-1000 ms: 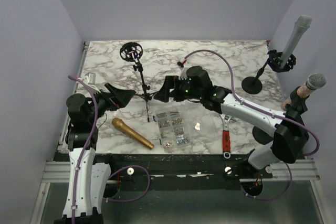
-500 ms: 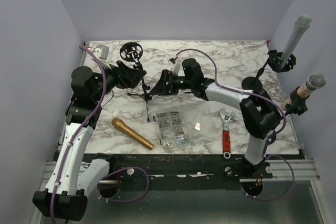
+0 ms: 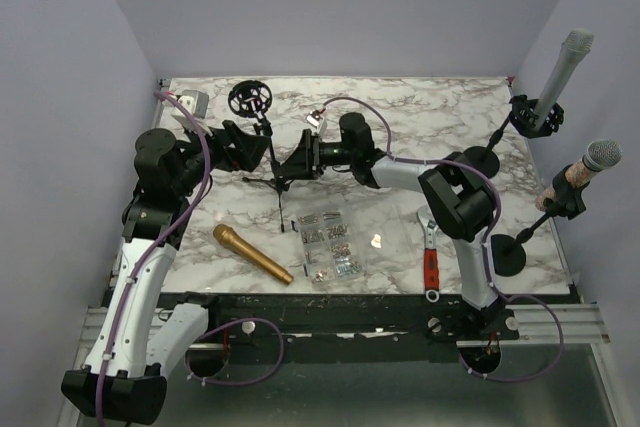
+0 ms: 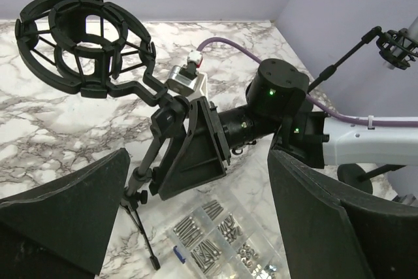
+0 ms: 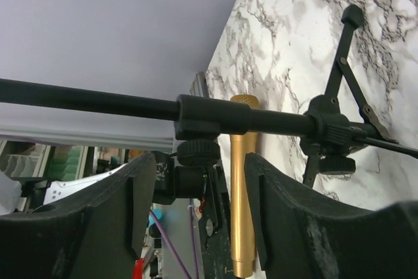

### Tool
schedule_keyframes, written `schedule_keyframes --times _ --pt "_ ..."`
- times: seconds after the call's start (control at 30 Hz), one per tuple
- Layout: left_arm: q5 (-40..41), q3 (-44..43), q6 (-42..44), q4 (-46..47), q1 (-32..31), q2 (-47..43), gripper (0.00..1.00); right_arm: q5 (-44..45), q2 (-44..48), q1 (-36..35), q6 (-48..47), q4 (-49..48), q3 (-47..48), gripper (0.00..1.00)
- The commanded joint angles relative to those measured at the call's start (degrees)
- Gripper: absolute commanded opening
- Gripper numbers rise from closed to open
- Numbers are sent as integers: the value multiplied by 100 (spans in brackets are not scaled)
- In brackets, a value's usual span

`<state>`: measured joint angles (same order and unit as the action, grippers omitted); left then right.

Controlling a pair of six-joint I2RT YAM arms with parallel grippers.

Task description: Remove the microphone from the stand

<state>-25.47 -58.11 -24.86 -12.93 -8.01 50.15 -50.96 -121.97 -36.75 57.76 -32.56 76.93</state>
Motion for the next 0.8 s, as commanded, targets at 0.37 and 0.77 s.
schedule_keyframes --times 0.37,0.77 --pt "-460 420 8 585 -7 -348 91 -431 -378 128 -95 -51 515 48" --pt "-467 441 -1 615 -8 -392 91 -366 -449 133 -331 345 736 20"
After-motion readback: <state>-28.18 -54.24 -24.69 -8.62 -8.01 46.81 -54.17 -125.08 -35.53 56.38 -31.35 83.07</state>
